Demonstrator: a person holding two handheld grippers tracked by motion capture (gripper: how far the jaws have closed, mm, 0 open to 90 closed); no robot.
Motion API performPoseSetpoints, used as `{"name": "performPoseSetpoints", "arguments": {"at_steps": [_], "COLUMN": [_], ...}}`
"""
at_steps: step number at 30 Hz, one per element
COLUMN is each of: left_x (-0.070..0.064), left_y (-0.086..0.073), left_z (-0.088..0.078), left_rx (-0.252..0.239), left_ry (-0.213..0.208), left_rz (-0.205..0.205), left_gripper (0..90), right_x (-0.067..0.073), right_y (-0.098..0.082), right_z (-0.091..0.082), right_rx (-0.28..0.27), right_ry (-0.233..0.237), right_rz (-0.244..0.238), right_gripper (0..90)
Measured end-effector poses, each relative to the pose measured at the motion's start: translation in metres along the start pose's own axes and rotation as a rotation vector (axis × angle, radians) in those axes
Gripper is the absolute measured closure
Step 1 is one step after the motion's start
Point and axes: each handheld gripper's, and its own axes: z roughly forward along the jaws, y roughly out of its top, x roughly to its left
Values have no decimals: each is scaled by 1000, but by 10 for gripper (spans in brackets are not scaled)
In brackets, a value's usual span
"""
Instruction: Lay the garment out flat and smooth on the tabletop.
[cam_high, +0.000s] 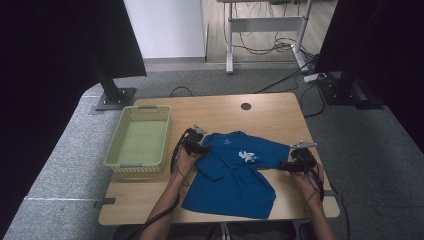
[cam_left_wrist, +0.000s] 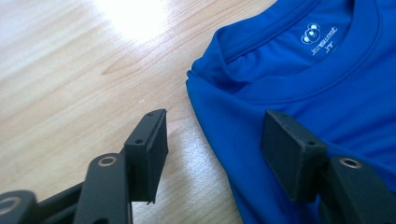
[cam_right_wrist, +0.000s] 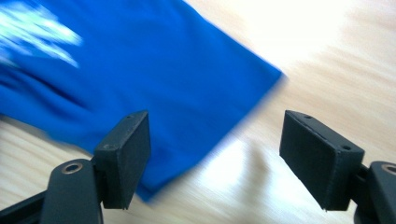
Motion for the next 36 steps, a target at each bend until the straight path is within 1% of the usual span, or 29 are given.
{"name": "performPoseSetpoints", "arguments": {"at_steps": [2,4,6,7,9,10,12,15,16,19,20,21,22,23,24,25,26,27,28,30,32,33,36], "left_x": [-2,-5,-10,-13,-21,-26,-38,-55,-61,-73,-75,-76,-74,-72,-69,-65,-61,-56,-52,-42,-30,-24,-4], "left_y": [0,0,1,0,-2,-4,-8,-17,-19,-27,-29,-31,-32,-32,-31,-30,-29,-27,-26,-22,-20,-19,-16], "left_z": [-4,-11,-19,-24,-32,-35,-40,-44,-45,-44,-42,-42,-42,-43,-44,-46,-48,-51,-53,-56,-58,-59,-58], "left_rx": [-4,-25,-43,-52,-63,-65,-60,-53,-47,-18,-3,-10,-9,-3,-4,-11,-24,-36,-46,-59,-69,-73,-63], "left_ry": [13,-3,-15,-25,-52,-69,-102,-138,-148,-159,-155,-159,-175,-186,-184,-187,-191,-192,-188,-158,-133,-115,-42], "left_rz": [6,4,4,10,18,20,47,86,100,134,147,151,140,139,139,131,109,89,80,65,33,14,-39], "left_gripper": [399,386,369,360,344,338,339,374,389,447,487,531,594,663,747,789,821,835,842,850,851,852,855], "right_x": [12,26,41,49,62,68,75,78,78,76,75,75,74,73,72,70,68,67,64,61,57,55,47], "right_y": [9,18,25,27,29,29,27,23,21,19,18,17,15,13,12,10,9,7,5,2,-1,-2,-7], "right_z": [-1,0,6,10,18,22,29,36,37,35,35,34,33,32,31,30,28,26,25,22,19,18,14], "right_rx": [-40,-64,-72,-72,-63,-53,-31,-4,-5,-5,-5,-8,-13,-19,-21,-22,-20,-21,-21,-23,-20,-20,-18], "right_ry": [52,102,156,181,216,225,230,226,225,209,203,198,197,195,194,192,192,192,192,190,185,183,177], "right_rz": [-8,-26,-40,-49,-66,-76,-98,-112,-111,-117,-119,-119,-117,-116,-114,-114,-114,-112,-113,-111,-107,-103,-98], "right_gripper": [235,222,206,201,192,189,180,170,169,168,168,169,169,169,170,173,175,177,179,183,183,183,183]}}
